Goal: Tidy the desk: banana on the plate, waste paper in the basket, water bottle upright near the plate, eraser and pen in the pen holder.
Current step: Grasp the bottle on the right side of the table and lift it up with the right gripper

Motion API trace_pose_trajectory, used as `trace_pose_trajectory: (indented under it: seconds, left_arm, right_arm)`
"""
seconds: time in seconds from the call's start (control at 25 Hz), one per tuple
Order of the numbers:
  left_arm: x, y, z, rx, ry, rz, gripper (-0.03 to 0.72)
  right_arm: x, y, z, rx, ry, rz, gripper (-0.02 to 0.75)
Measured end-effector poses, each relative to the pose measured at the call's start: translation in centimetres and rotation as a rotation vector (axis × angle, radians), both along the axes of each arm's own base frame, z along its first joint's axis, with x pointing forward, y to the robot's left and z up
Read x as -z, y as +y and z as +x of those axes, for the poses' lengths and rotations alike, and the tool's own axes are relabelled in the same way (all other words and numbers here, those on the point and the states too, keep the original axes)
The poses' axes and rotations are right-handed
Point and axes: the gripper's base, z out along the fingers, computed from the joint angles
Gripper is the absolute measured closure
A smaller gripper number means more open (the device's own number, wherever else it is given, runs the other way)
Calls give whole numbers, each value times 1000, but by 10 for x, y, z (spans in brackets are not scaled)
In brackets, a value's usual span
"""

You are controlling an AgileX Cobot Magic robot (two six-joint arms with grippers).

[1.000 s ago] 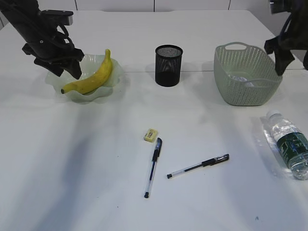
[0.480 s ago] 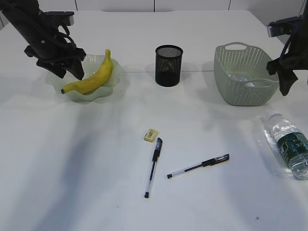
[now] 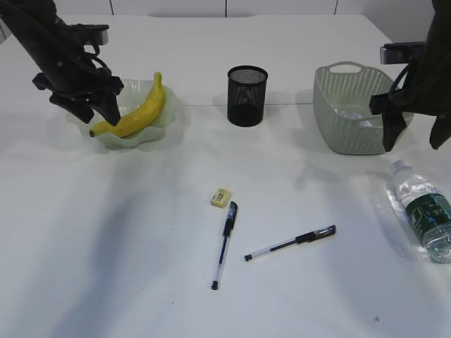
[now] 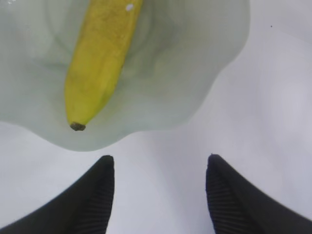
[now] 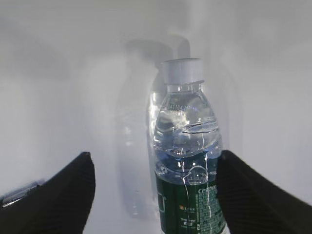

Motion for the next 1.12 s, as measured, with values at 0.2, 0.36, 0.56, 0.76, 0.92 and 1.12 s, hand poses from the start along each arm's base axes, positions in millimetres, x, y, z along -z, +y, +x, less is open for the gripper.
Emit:
trace_pose_trajectory:
  seconds: [0.2,0.36,0.56,0.76,0.92,1.12]
  left_arm:
    - [1,0,-2,5,23,3,268]
    - [1,0,-2,5,27,4,268]
    - [1,0,-2,5,27,4,268]
    - [1,0,-3,6,29,4,268]
    - [1,0,-3,7,33,5,268]
    - [1,0,-4,9,47,7,268]
  right_arm:
    - [4,-4,2,13,4,-38,148]
    - [6,-8,1,40,7,-48,147]
    - [23,-10,-7,50,70,-47,148]
    - [41,-10,-18,52,137,-46,148]
    - [44,-13,-20,50,148,-62,148]
    - [44,-22,-20,66,149,-72,148]
